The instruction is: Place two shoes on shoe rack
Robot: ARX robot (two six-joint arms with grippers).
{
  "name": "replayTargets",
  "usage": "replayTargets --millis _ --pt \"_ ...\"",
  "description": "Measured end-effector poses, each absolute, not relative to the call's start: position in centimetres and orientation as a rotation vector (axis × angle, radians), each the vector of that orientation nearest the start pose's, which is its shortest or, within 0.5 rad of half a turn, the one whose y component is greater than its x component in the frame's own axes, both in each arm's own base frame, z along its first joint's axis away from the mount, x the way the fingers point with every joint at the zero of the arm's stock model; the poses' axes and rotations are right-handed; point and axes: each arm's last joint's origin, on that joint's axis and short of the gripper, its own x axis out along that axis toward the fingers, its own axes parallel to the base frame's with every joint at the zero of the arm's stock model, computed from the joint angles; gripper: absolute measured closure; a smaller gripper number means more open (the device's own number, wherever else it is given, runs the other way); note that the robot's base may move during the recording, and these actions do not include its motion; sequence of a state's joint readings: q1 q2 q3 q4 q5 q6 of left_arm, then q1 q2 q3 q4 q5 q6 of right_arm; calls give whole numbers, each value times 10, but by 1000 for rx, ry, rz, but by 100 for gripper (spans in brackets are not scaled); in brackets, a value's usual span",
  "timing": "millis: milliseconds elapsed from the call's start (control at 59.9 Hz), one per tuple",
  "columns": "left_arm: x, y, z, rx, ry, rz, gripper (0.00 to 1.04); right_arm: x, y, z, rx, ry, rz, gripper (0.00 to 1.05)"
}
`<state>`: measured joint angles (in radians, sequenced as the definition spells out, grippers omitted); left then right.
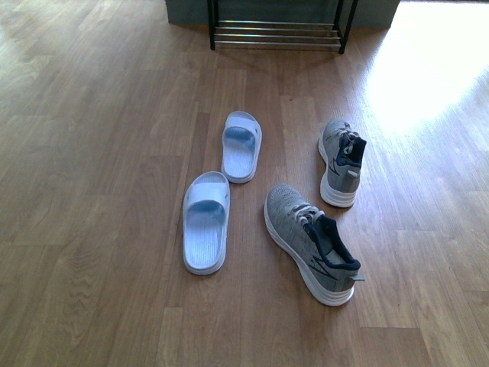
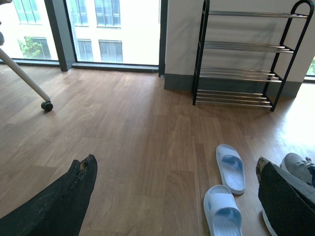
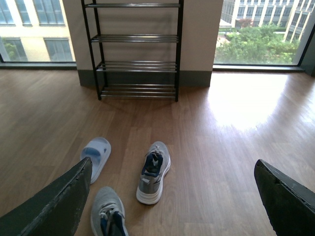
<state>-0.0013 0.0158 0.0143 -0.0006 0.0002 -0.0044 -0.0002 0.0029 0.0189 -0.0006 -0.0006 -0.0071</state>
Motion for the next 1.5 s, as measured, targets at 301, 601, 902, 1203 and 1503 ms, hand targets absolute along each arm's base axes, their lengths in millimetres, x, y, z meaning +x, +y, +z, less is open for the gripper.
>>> replayTargets --millis 301,601,902,1203,1503 --pt "98 0 167 -4 2 -2 9 97 0 170 -7 -15 0 9" --pt "98 0 167 -4 2 -2 9 97 0 170 -7 -15 0 9" --pt "98 0 167 -4 2 -2 9 97 0 170 -7 -16 0 9" --pt "98 0 167 -4 2 -2 9 97 0 170 -7 -16 -3 9" --pt "98 0 167 -4 2 -2 9 97 0 170 -7 -16 -3 9"
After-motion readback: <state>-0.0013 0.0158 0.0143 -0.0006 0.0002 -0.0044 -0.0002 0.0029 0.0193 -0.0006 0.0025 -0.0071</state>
